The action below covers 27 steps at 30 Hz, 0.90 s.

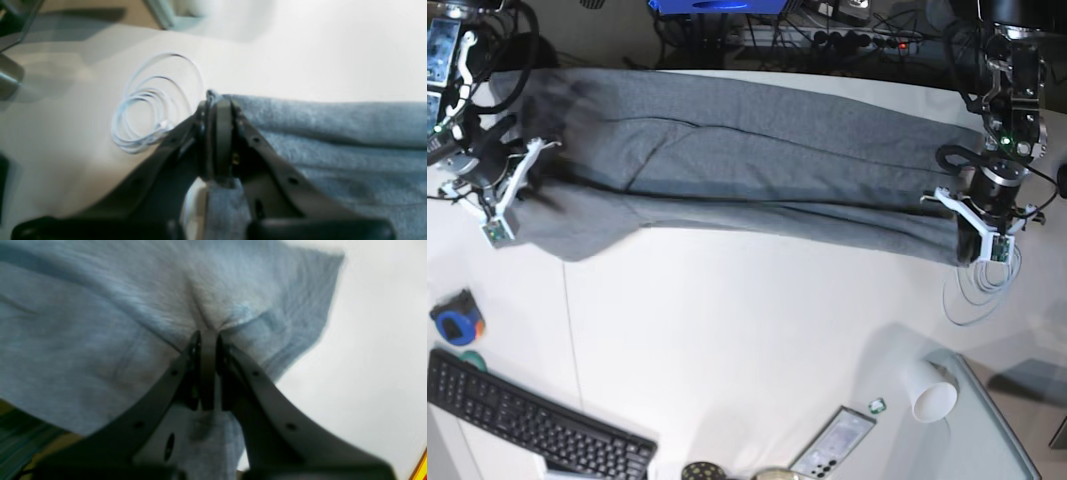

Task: Layout the t-shirt on the table in an organized manner, then fold the t-shirt properly
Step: 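Pull the folded hem further over the collar edge with both grippers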

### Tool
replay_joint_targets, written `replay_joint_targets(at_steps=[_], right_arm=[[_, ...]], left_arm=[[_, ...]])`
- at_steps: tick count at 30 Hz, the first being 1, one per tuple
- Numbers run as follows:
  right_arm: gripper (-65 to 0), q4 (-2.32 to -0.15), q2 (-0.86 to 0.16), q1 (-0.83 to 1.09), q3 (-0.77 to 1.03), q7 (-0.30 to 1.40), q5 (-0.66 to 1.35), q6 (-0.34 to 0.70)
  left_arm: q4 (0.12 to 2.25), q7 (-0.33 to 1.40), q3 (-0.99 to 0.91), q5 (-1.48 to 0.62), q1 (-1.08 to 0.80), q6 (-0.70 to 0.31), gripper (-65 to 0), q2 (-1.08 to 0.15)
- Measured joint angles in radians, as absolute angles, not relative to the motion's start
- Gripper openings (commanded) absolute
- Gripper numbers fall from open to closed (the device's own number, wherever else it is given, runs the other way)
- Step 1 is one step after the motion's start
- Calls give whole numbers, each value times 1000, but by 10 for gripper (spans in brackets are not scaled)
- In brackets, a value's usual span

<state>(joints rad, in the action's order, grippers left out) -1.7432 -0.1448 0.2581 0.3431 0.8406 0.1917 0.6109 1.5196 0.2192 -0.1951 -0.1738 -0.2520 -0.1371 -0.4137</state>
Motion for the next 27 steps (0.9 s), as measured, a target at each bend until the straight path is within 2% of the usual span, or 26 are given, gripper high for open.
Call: replay_joint_targets(at_steps=[4,10,16,27], right_arm=[[-630,-1754,-130,265,331,930,182,611],[-630,-1755,-106,269,325,973,193,611],[-630,-1840,-94,277,325,1091,288,660],[-630,-1861,-37,344,330,1112,273,663]], left_arm=[[1516,231,-194,-181,-294,-136,-650,-410],[1517,228,-197,-181,-311,-139,-650,-413],[1517,228,-196,-181,-310,-139,-650,-413],[1518,227,-196,-181,-305,-139,-650,-411]])
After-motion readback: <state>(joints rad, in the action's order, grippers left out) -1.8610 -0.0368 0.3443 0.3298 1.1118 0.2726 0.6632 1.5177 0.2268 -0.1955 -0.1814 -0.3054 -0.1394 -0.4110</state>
